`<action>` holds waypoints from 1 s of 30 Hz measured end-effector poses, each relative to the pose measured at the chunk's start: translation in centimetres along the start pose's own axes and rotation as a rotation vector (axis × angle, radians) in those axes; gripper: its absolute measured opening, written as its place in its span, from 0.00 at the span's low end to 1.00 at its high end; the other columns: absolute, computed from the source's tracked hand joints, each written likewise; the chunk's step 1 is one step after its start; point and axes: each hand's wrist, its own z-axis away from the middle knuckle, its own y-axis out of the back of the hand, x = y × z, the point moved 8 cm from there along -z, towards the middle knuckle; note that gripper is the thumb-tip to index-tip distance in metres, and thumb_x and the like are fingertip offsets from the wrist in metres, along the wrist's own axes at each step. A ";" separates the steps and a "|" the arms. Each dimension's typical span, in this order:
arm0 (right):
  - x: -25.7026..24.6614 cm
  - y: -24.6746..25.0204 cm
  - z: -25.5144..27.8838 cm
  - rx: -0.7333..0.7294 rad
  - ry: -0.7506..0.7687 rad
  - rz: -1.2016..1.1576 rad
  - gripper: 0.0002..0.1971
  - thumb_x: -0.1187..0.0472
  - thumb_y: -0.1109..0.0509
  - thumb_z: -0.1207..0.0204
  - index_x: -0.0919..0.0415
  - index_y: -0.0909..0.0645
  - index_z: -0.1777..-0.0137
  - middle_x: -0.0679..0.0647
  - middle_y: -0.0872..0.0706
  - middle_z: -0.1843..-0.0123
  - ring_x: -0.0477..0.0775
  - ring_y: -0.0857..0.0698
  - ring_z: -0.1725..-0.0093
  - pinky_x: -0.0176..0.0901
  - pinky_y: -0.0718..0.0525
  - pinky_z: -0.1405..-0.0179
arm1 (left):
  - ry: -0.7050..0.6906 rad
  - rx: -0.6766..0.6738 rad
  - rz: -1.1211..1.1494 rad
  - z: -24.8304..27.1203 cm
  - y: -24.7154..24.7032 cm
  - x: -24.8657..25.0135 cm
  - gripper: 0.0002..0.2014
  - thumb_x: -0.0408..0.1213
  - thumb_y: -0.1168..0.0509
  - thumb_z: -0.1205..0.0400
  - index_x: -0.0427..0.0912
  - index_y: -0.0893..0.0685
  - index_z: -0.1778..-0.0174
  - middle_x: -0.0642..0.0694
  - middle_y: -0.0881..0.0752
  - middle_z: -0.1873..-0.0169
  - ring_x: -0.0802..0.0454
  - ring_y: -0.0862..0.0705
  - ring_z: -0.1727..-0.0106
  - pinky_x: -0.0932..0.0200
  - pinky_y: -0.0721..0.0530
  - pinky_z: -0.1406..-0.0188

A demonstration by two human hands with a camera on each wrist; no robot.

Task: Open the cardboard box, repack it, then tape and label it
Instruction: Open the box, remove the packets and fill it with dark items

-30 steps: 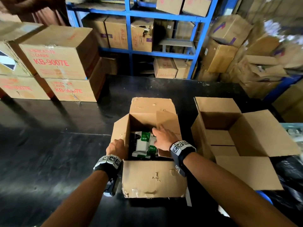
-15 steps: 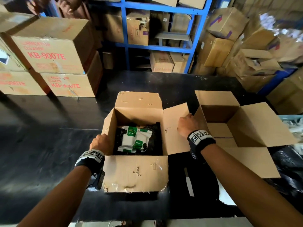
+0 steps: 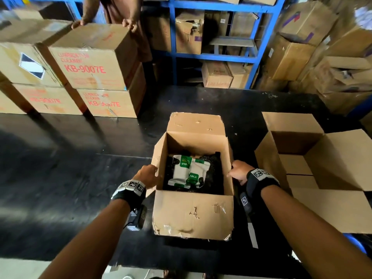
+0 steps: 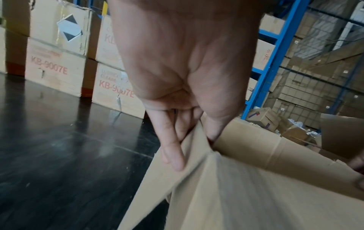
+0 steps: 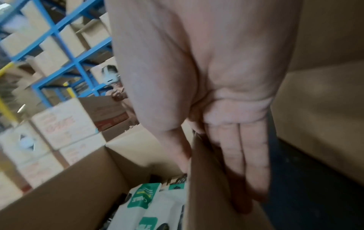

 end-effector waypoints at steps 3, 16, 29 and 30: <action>-1.1 2.7 0.6 0.143 -0.005 0.048 0.14 0.52 0.30 0.19 0.62 0.22 0.60 0.56 0.18 0.66 0.64 0.10 0.53 0.45 0.15 0.63 | 0.017 0.036 -0.065 -0.9 2.5 0.9 0.25 0.51 0.32 0.19 0.38 0.18 0.32 0.36 0.16 0.35 0.36 0.16 0.36 0.47 0.17 0.38; -10.0 1.7 -5.9 0.155 0.073 -0.183 0.15 0.53 0.27 0.30 0.64 0.18 0.50 0.63 0.09 0.49 0.65 0.08 0.53 0.54 0.07 0.53 | -0.069 0.062 0.160 -8.1 3.7 12.5 0.23 0.46 0.31 0.22 0.38 0.18 0.34 0.34 0.14 0.38 0.36 0.16 0.35 0.51 0.19 0.34; -9.8 -7.4 -14.3 -0.156 0.030 0.011 0.17 0.52 0.28 0.20 0.63 0.16 0.38 0.62 0.14 0.41 0.62 0.13 0.43 0.44 0.17 0.58 | 0.229 -0.269 0.128 -19.5 -11.8 4.9 0.36 0.54 0.24 0.32 0.48 0.22 0.28 0.42 0.16 0.32 0.41 0.14 0.36 0.51 0.15 0.38; -9.7 -7.9 -14.7 -0.158 0.026 0.023 0.19 0.52 0.30 0.18 0.64 0.16 0.35 0.63 0.14 0.35 0.63 0.14 0.38 0.44 0.18 0.51 | 0.247 -0.279 0.138 -19.7 -12.6 4.5 0.36 0.52 0.23 0.32 0.45 0.21 0.28 0.41 0.15 0.34 0.40 0.14 0.37 0.50 0.15 0.40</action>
